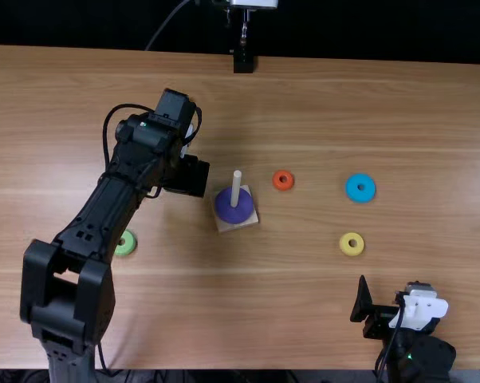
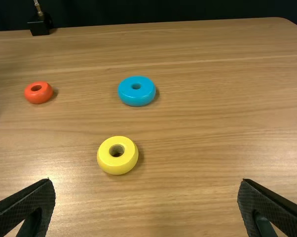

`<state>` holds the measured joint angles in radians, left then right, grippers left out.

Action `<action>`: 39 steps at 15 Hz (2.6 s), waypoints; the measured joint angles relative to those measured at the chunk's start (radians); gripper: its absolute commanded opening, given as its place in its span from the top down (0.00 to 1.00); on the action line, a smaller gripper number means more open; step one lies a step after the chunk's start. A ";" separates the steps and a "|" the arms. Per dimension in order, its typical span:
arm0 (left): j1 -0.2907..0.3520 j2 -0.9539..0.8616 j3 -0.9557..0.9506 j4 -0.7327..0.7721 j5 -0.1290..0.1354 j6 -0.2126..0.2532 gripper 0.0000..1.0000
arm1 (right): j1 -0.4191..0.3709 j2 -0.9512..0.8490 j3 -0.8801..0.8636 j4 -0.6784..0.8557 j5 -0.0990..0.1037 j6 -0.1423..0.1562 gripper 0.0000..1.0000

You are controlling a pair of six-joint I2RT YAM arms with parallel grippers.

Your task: Build the Hanoi tower: stack the rings onto the peg from bottom to top in this color order: purple, dark blue, light blue, dark green, light green, yellow, orange.

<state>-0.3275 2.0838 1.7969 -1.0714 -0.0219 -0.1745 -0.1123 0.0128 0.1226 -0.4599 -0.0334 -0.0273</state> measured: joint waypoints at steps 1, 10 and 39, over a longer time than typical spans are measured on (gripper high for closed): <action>0.000 0.024 0.030 0.001 0.000 0.006 0.00 | 0.000 0.000 0.000 0.000 0.000 0.000 0.00; 0.000 0.201 0.148 0.002 0.000 0.018 0.00 | 0.000 0.000 0.000 0.000 0.000 0.000 0.00; 0.000 0.301 0.194 0.019 0.002 0.021 0.91 | 0.000 0.000 0.000 0.000 0.000 0.000 0.00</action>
<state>-0.3275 2.3852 1.9907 -1.0519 -0.0200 -0.1532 -0.1123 0.0128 0.1226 -0.4595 -0.0334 -0.0273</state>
